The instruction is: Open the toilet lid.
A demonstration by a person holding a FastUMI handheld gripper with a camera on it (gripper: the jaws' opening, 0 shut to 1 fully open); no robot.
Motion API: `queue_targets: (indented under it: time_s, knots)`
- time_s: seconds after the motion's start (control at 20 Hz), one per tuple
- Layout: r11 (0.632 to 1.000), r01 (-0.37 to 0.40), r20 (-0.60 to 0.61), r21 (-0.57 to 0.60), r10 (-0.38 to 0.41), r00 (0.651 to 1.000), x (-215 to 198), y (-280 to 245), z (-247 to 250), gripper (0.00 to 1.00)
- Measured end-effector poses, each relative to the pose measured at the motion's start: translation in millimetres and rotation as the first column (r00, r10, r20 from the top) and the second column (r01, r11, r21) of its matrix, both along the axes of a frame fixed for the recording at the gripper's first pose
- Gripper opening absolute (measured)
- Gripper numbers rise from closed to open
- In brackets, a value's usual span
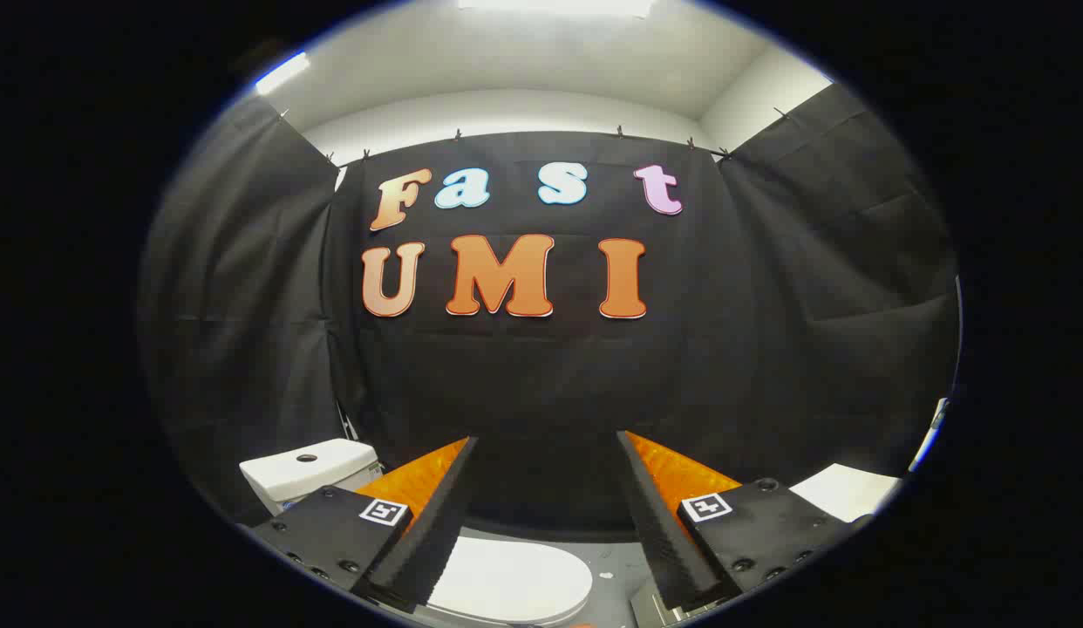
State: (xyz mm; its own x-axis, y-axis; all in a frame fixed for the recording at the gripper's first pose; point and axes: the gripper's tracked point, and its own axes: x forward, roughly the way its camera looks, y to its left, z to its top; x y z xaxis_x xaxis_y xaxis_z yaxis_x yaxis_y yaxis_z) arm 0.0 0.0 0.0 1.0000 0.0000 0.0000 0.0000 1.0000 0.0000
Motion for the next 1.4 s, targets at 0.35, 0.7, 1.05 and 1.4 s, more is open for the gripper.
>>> queue_targets:
  time_s: [0.35,0.7,1.05,1.4]
  knots:
    - [1.0,0.014,-0.01,0.007,-0.014,1.0,-3.0,-5.8,-5.2,0.98]
    - [1.0,0.019,-0.016,0.02,-0.019,1.0,-0.6,-7.7,-8.0,0.98]
    - [1.0,0.018,-0.016,0.014,-0.018,1.0,-1.5,-7.2,-9.0,0.98]
    - [0.999,0.021,-0.028,0.029,-0.021,0.999,-4.1,-9.4,-16.6,0.98]
